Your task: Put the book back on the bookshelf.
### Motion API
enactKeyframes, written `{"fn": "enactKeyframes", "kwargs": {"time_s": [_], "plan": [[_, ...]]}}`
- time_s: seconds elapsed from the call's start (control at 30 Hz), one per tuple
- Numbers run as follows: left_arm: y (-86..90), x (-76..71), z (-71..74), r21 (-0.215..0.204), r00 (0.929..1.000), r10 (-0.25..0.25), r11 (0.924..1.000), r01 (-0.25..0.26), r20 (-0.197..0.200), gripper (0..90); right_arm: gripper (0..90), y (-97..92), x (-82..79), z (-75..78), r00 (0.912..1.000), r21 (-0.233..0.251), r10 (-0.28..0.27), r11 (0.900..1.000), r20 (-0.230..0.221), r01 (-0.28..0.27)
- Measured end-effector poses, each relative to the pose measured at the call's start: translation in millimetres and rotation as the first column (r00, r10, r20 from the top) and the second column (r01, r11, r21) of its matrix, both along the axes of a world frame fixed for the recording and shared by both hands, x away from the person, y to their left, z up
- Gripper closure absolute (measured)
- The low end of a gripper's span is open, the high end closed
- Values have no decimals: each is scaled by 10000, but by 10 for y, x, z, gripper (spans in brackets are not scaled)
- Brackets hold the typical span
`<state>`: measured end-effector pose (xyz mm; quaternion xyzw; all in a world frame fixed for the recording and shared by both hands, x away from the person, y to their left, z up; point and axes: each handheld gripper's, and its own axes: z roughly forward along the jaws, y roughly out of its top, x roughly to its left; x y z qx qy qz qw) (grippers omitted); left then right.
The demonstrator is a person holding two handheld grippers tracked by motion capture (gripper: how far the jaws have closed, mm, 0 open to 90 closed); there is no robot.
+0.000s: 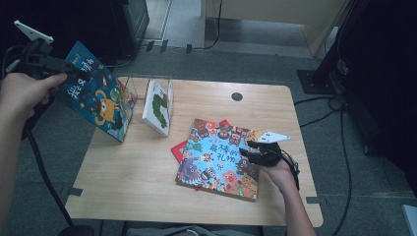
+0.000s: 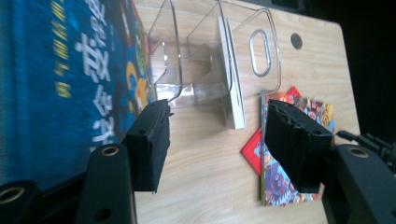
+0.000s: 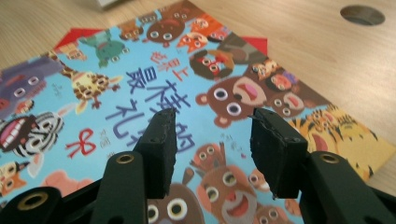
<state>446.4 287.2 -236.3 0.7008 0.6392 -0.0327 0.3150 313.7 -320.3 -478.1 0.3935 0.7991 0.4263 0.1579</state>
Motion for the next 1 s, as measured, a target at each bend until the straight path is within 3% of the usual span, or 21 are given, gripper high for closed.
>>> {"fn": "enactKeyframes", "kwargs": {"time_s": [0.1, 0.17, 0.23, 0.37, 0.43, 0.67, 1.0], "plan": [[-146, -39, -176, 65, 9993, -317, 9995, 318, -188, 412, 507, 16, 28, 6, 10000, 155, 26, 9999, 30, -27], [-173, -48, -213, 14, 9989, -415, 9991, 416, -213, 413, 507, 30, 40, -6, 10000, 97, 68, 9999, -1, -68], [-270, -87, -350, -90, 9971, -719, 9974, 717, -263, 414, 505, 55, 78, -61, 9997, -82, 156, 9998, -192, -158], [-343, -133, -464, 130, 9960, -898, 9959, 899, -30, 424, 509, 46, 122, -124, 9989, 36, 123, 9999, -462, -122], [-383, -168, -571, 30, 9954, -957, 9954, 957, -26, 433, 515, 21, 153, -167, 9980, -11, -57, 10000, -625, 56], [-456, -253, -796, -82, 9914, -1307, 9914, 1306, -104, 450, 516, -14, 167, -208, 9969, -25, -331, 9995, -717, 330], [-702, -379, -1102, -62, 9813, -1912, 9815, 1911, -221, 432, 502, 26, 171, -234, 9975, -91, -174, 9998, -682, 168]]}}
